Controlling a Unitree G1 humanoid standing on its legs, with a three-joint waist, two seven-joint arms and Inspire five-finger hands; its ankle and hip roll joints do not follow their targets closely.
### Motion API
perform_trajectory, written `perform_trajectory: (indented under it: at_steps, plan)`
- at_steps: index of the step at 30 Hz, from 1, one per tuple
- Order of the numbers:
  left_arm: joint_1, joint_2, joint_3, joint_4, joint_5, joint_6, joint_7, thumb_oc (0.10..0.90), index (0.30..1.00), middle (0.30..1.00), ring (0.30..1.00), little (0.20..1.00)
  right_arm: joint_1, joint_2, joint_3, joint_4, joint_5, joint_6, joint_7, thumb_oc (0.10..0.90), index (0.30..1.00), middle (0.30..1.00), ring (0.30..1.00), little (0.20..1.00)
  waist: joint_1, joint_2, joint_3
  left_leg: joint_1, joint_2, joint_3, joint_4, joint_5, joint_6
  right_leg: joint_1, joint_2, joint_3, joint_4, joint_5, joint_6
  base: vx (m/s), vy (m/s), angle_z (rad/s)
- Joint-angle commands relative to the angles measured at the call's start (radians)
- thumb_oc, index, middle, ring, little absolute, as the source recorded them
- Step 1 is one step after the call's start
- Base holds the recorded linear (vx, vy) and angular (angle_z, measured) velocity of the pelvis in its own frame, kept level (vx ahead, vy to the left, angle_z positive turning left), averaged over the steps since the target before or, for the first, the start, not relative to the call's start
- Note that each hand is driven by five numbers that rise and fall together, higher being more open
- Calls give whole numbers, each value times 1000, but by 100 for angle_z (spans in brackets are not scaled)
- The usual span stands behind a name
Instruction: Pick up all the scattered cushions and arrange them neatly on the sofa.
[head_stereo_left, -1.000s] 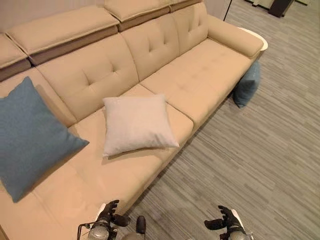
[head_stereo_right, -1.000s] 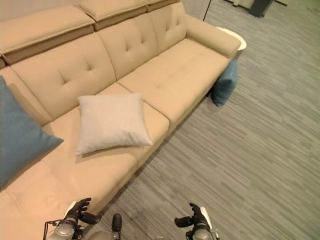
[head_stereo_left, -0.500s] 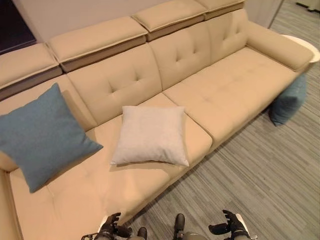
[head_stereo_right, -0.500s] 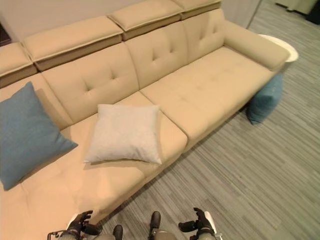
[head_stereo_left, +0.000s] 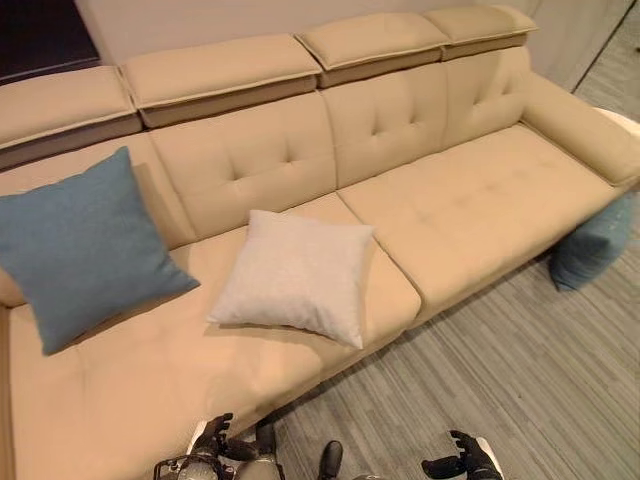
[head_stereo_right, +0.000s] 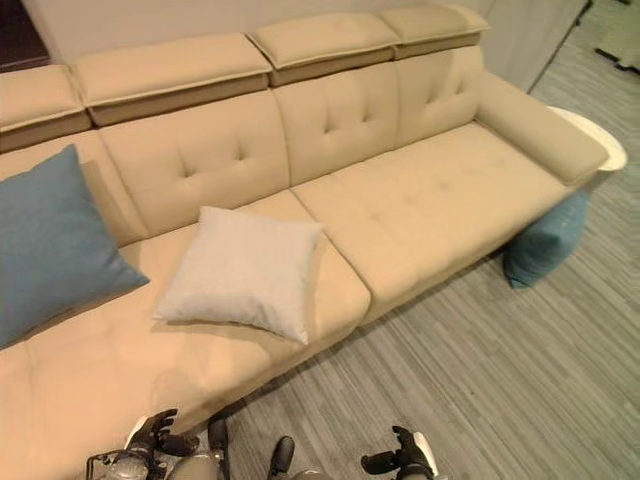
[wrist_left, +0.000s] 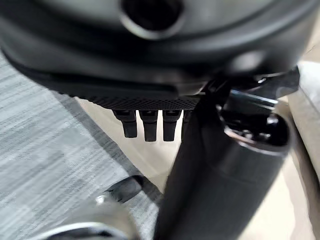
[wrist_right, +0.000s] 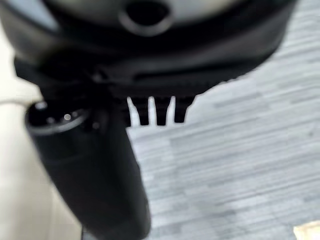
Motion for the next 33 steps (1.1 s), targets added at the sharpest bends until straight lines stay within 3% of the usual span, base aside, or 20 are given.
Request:
perform_trajectory:
  at_steps: [1,3,5,8,11,19,25,26,28,33]
  plan:
    - [8,17,5,-41,-1,-18,21,800,900,900,900,900,-17,-29,-10,-20,-5,-17,-15,800,900,900,900,900,21,10,-22,-10,-26,13,77,-95,31,-22,-150,15,309,-98,162,122,143,-41]
    - [3,25,8,-46,-3,-20,23,800,900,900,900,900,-27,-30,-11,-16,-9,-15,-12,800,900,900,900,900,13,20,-8,17,-29,5,67,-97,43,-82,-165,28,433,-63,183,91,112,-28]
    - [2,30,8,-49,-2,-26,24,800,900,900,900,900,-28,-32,-18,-16,-5,-19,-13,800,900,900,900,900,1,32,-5,46,-36,-14,47,-98,46,-118,-158,59,451,-56,181,125,50,7]
    - [-8,31,5,-44,1,-34,27,800,900,900,900,900,-35,-40,-21,-16,-10,-19,-19,800,900,900,900,900,-17,47,-5,74,-43,-46,13,-98,40,-156,-159,107,352,-51,166,130,-27,37]
    - [-23,37,-4,-31,13,-34,31,800,900,900,900,900,-39,-49,-15,-1,-27,-10,-28,800,900,900,900,900,-39,38,-4,92,-63,-79,3,-104,35,-162,-157,176,205,-1,173,110,-85,26]
    - [-11,37,48,-11,-11,-40,48,800,900,900,900,900,-19,-89,-55,23,-24,-18,-39,800,900,900,900,900,-33,30,-70,148,-53,-102,-60,-88,4,-30,-141,136,53,19,172,135,-126,33]
    - [-14,108,112,-84,-37,-46,70,800,900,900,900,900,-5,-183,-124,-86,-20,-36,-58,800,900,900,900,900,-30,34,-90,173,-39,-106,-85,-80,-13,20,-130,110,1,17,169,58,-41,6]
    - [-19,163,157,-143,-48,-54,89,800,900,900,900,900,-4,-242,-183,-188,9,-50,-69,800,900,900,900,900,-32,37,-97,179,-34,-105,-92,-80,-20,33,-126,101,-18,15,172,58,-15,10]
    - [-22,177,183,-167,-70,-58,102,800,900,900,900,900,-9,-254,-214,-229,39,-59,-76,800,900,900,900,900,-33,40,-101,183,-32,-103,-92,-83,-23,38,-126,98,-20,12,172,51,0,3]
    - [-33,174,254,-251,-198,-78,145,800,900,900,900,900,-42,-225,-282,-325,168,-78,-104,800,900,900,900,900,-31,49,-108,188,-28,-105,-92,-93,-27,46,-126,88,-20,0,172,46,6,3]
